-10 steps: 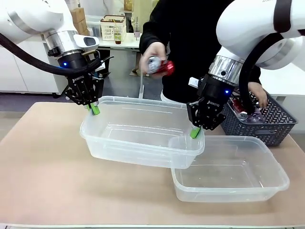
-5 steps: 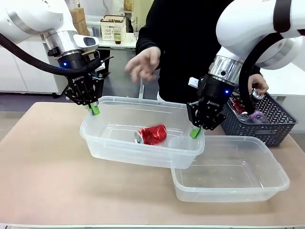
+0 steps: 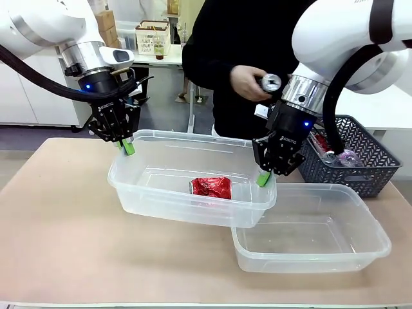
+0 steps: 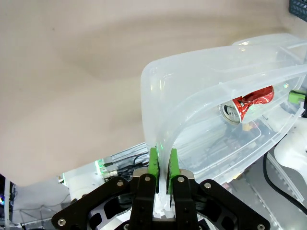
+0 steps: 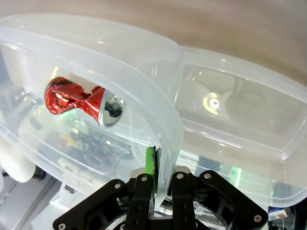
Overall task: Sort the waste into each basket.
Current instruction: Offer the picked Organizing box to the human.
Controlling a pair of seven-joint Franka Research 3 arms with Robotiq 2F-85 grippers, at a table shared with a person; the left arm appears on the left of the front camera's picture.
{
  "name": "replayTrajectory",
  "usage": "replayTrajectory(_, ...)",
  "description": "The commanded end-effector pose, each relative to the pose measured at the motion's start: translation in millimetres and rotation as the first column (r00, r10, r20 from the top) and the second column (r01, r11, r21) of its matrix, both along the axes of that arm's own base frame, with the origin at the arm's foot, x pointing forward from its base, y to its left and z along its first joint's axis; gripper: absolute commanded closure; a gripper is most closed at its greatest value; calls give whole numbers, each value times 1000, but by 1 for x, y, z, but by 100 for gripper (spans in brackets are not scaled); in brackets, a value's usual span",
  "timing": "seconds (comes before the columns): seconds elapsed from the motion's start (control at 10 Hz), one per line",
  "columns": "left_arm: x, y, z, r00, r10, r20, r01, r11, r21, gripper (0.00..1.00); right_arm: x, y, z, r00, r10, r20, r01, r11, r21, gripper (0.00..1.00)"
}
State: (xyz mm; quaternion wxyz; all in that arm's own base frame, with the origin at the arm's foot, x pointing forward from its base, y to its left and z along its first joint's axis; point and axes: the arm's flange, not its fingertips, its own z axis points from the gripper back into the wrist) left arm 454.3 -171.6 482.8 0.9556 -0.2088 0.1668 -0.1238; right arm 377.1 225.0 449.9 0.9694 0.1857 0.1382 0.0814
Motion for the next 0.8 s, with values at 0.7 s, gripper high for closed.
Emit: replayTrajectory(0.7, 0, 0, 1, 1000, -2, 13, 2, 1000, -4, 91, 0, 2, 4, 1000, 8, 4, -8, 1000, 13, 95)
